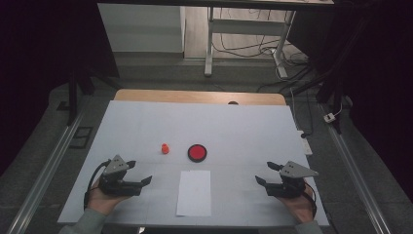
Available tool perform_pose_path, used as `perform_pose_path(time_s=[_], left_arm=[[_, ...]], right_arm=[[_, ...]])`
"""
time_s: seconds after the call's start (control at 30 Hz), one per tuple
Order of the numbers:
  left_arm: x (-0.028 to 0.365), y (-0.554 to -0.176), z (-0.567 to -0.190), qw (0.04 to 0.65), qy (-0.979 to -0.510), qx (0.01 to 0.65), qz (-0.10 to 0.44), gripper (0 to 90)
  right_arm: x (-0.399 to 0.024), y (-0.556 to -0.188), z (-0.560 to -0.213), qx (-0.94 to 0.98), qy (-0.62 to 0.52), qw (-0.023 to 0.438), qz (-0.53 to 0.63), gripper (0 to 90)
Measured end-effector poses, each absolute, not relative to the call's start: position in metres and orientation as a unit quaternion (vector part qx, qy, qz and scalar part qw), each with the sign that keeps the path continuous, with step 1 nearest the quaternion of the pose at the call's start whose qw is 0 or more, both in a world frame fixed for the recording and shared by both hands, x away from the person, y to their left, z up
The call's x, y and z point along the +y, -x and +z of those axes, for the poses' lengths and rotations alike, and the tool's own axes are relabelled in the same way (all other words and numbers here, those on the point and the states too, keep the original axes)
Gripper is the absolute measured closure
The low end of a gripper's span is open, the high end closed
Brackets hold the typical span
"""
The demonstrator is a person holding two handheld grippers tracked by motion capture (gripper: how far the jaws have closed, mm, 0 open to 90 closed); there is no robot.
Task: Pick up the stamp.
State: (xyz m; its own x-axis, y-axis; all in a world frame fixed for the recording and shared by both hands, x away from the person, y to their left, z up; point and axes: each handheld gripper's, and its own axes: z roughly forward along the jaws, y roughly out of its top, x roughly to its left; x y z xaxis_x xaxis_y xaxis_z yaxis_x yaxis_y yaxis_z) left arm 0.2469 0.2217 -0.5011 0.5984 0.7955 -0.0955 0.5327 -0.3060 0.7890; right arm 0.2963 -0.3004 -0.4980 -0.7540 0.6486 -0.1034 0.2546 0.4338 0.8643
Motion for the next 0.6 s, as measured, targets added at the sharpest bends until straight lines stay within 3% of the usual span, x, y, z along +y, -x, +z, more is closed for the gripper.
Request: perform_pose_path(time_s=[0.6], left_arm=[[0.217,-0.262,-0.485,0.416,-0.792,0.414,0.168,17.3]], right_arm=[[-0.296,-0.297,-0.498,0.822,-0.273,0.213,0.452,30.0]])
